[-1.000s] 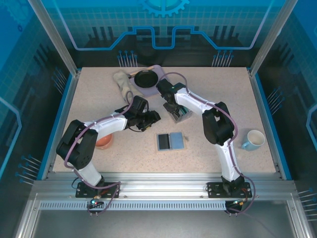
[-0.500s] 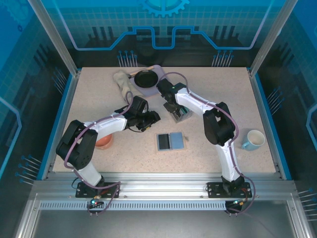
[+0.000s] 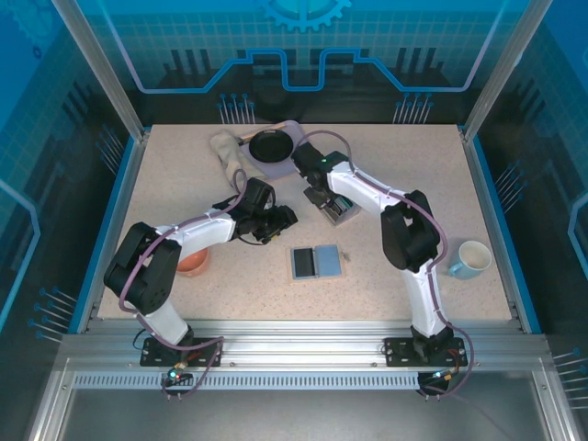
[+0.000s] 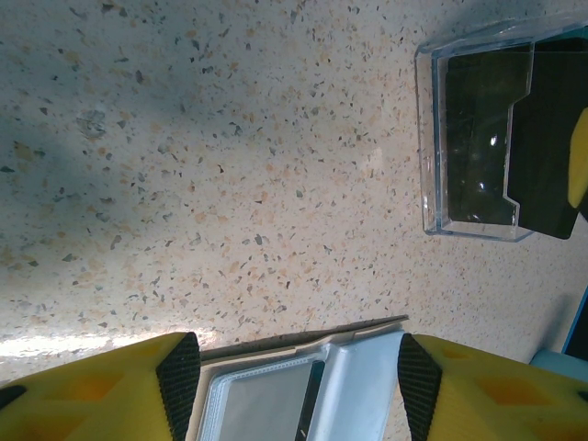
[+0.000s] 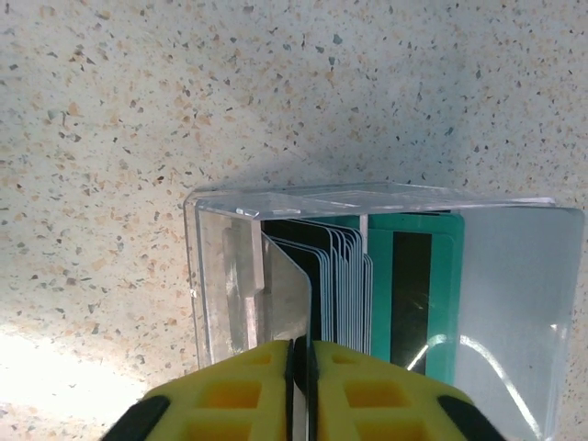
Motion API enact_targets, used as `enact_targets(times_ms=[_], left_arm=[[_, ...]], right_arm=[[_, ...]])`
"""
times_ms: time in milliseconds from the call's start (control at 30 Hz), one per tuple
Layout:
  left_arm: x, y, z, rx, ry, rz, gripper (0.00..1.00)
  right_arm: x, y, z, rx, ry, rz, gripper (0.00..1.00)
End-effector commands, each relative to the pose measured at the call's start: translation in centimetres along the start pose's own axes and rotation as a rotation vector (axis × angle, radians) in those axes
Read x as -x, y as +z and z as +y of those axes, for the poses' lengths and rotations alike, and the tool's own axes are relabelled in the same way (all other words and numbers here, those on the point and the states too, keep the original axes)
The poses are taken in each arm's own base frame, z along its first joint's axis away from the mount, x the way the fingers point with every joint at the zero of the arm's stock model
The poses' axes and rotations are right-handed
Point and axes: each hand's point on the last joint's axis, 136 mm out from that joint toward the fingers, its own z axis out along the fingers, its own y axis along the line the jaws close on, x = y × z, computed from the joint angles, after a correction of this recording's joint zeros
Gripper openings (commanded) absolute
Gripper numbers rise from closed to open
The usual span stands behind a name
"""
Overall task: Put the credit cards into the card holder
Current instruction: Pick up the credit card from the storage box, then pass the credit card.
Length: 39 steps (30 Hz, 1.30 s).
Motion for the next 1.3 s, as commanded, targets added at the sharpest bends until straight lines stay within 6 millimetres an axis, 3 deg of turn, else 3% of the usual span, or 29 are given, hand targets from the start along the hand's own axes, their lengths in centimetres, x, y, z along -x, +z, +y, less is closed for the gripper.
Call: enact_targets(times_ms=[0, 200, 400, 733, 833, 1000, 1267], left_arm=[[-0.1, -0.5, -0.1, -0.022, -0.01, 0.006, 0.62], [0.0, -0.9, -0.7, -0.047, -0.006, 0.001, 0.62], [0.1, -1.7, -2.5, -0.12, 0.013, 0.003, 0.63], [1.3, -4.8, -8.3, -0.488, 0.025, 0.027, 0.73], [1.2, -5.7, -10.5, -0.606, 0.043, 0.061, 0.74], [1.2, -7.0, -13.4, -0.747, 0.067, 0.11, 0.69], [0.8, -7.5, -14.3, -0.767, 0.099, 0.141, 0.53]], right_arm=[[0.1, -2.4, -0.2, 0.027, 0.009, -0.028, 0.1], [0.4, -5.4, 0.2, 0.159, 0.079, -0.077, 0.04], [0.7, -8.7, -0.1, 0.33, 0.201, -0.148, 0.0], [0.5, -14.8, -1.6, 0.975, 0.579, -0.284, 0.0], [0.3, -15.8, -2.5, 1.097, 0.649, -0.316, 0.0], [-0.4, -16.9, -2.2, 1.212, 0.673, -0.313, 0.0], [-0.6, -17.2, -1.3, 1.291, 0.686, -0.305, 0.0]])
